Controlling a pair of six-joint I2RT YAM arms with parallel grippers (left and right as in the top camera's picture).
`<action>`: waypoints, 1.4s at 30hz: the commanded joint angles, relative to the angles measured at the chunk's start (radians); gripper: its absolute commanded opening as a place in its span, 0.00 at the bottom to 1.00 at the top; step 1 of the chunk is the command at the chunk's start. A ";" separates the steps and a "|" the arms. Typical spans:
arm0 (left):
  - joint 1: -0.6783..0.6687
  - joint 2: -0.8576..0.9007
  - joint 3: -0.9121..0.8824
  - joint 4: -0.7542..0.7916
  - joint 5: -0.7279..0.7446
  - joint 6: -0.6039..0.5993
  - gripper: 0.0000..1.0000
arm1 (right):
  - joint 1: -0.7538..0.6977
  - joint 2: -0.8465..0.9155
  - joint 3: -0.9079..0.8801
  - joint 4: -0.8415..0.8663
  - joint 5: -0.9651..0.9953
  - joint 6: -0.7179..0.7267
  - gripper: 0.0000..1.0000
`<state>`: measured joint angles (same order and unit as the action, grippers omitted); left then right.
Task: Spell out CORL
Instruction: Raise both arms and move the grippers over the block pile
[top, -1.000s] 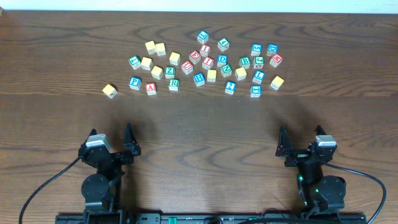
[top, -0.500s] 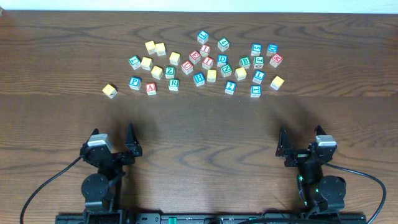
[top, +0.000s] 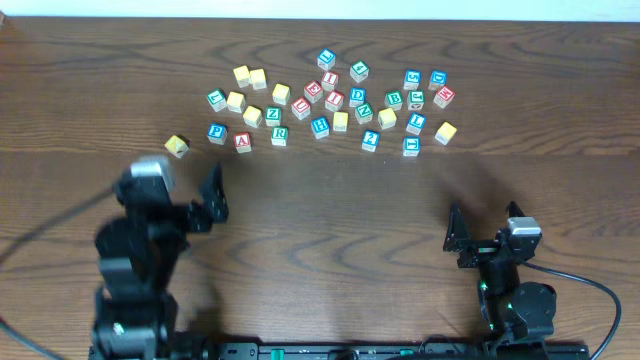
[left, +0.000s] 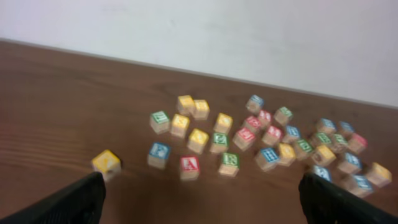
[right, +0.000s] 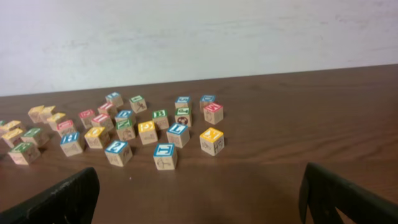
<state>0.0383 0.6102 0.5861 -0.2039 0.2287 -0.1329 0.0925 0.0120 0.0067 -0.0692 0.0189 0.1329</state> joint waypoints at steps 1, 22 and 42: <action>0.004 0.188 0.231 -0.120 0.078 0.009 0.98 | -0.007 -0.003 -0.001 -0.003 0.001 0.011 0.99; -0.002 0.870 1.003 -0.659 0.077 0.066 0.98 | -0.007 -0.002 -0.001 0.010 0.106 -0.035 0.99; -0.002 0.885 1.002 -0.663 0.074 0.066 0.98 | -0.040 0.337 0.369 0.151 0.014 -0.010 0.99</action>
<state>0.0376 1.4876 1.5608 -0.8593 0.2905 -0.0772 0.0635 0.2390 0.2852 0.0910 0.0723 0.1249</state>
